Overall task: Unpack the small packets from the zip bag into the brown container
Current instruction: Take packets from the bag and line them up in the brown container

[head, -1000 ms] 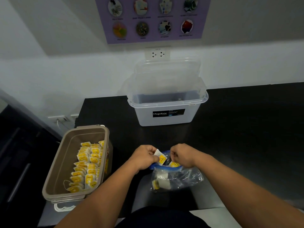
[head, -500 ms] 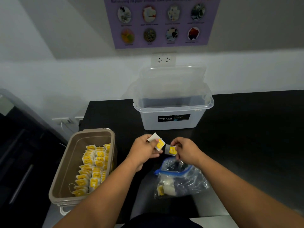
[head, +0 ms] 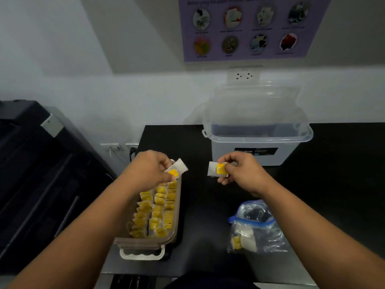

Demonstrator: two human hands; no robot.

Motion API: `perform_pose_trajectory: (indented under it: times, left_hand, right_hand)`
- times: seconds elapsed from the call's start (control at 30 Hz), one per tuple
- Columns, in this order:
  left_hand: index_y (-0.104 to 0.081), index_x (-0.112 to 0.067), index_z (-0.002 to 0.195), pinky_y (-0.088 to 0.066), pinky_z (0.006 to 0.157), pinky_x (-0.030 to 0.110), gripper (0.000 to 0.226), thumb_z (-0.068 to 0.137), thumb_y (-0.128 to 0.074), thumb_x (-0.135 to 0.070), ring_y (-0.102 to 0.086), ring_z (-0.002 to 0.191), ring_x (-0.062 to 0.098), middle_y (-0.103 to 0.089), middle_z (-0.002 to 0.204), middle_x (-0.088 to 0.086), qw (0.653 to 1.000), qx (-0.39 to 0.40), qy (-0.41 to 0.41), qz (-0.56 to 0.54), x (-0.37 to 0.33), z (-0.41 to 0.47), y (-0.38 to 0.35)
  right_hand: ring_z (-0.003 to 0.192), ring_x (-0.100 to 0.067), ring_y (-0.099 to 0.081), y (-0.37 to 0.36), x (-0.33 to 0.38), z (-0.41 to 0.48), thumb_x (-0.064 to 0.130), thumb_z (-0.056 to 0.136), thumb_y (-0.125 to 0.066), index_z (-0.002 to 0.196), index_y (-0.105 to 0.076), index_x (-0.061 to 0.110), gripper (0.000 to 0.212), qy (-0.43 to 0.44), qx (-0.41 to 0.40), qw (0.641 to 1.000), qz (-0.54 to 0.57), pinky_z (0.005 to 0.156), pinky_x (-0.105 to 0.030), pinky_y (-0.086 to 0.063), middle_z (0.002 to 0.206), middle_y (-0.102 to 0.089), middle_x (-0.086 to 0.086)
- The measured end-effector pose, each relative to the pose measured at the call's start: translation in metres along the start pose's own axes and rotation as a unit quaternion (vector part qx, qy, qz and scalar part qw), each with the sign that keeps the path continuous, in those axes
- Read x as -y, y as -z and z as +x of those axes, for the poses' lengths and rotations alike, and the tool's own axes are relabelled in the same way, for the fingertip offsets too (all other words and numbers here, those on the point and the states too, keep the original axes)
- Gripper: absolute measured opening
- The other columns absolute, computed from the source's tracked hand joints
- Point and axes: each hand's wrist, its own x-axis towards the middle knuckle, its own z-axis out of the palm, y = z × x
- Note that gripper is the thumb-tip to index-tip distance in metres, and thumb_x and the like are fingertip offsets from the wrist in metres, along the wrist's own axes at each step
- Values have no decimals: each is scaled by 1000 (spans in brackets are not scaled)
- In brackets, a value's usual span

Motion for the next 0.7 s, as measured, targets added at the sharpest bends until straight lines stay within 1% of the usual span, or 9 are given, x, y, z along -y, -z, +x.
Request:
perform_pose_trajectory:
  times: [0.03, 0.1, 0.17, 0.23, 0.37, 0.43, 0.5, 0.6, 0.7]
  left_hand:
    - [-69, -30, 77, -48, 63, 22, 20, 74, -88, -28, -65, 70, 8, -68, 73, -11, 997, 6, -9, 74, 9, 1, 9]
    - [-74, -32, 86, -46, 69, 21, 10, 80, -83, -33, -64, 79, 6, -70, 84, -13, 981, 36, -24, 190, 24, 5, 19]
    - [-77, -29, 99, -48, 74, 23, 14, 86, -75, -32, -64, 87, 10, -72, 96, -8, 957, 66, -32, 279, 37, 11, 20]
    - [-77, -25, 106, -51, 77, 26, 19, 90, -69, -28, -66, 96, 14, -73, 105, -4, 932, 87, -50, 348, 49, 17, 15]
    - [-74, -12, 102, -55, 78, 32, 18, 94, -58, -13, -67, 94, 22, -72, 103, 7, 896, 117, -77, 421, 63, 25, -4]
    - [-72, -9, 101, -52, 75, 32, 19, 96, -53, -8, -68, 95, 23, -71, 102, 8, 881, 124, -86, 449, 64, 26, -13]
    - [-71, -8, 101, -55, 77, 34, 20, 97, -52, -5, -69, 96, 24, -71, 102, 8, 871, 126, -102, 464, 67, 28, -20]
    - [-71, -9, 100, -59, 80, 35, 20, 94, -53, -3, -70, 94, 25, -73, 103, 9, 860, 135, -122, 477, 76, 34, -26]
    - [-70, -8, 100, -59, 83, 37, 19, 93, -55, -2, -70, 96, 26, -73, 105, 10, 855, 160, -135, 475, 79, 37, -30]
  right_hand:
    - [73, -20, -75, -6, 8, 0, 0, 101, -54, 101, -67, 13, 18, 7, -3, 1000, -11, 65, -29, -60, 101, -70, -18]
    - [69, -16, -72, -19, 21, -1, 1, 102, -54, 102, -67, 14, 19, 17, -8, 999, -25, 65, -28, -60, 97, -71, -14]
    - [71, -13, -70, -31, 32, -2, 2, 103, -53, 109, -67, 15, 20, 20, -9, 999, -38, 65, -23, -59, 99, -69, -7]
    - [73, -12, -69, -42, 41, -3, 1, 103, -53, 116, -64, 19, 25, 29, -9, 999, -41, 65, -21, -59, 103, -64, 0]
    - [80, -16, -71, -58, 46, -6, -2, 99, -57, 116, -60, 28, 34, 58, -14, 997, -52, 67, -23, -58, 107, -63, -3]
    - [80, -16, -71, -62, 46, -8, -2, 97, -61, 114, -60, 30, 36, 70, -21, 995, -67, 68, -23, -57, 105, -65, -2]
    - [78, -15, -70, -65, 46, -11, -2, 96, -62, 111, -60, 33, 37, 73, -25, 995, -68, 67, -22, -56, 104, -66, -2]
    - [73, -8, -69, -69, 43, -16, -1, 96, -64, 109, -60, 35, 38, 61, -34, 995, -68, 64, -18, -53, 103, -68, -2]
    - [65, 0, -66, -71, 40, -21, 1, 96, -64, 113, -63, 31, 35, 48, -44, 996, -65, 60, -12, -51, 100, -69, -1]
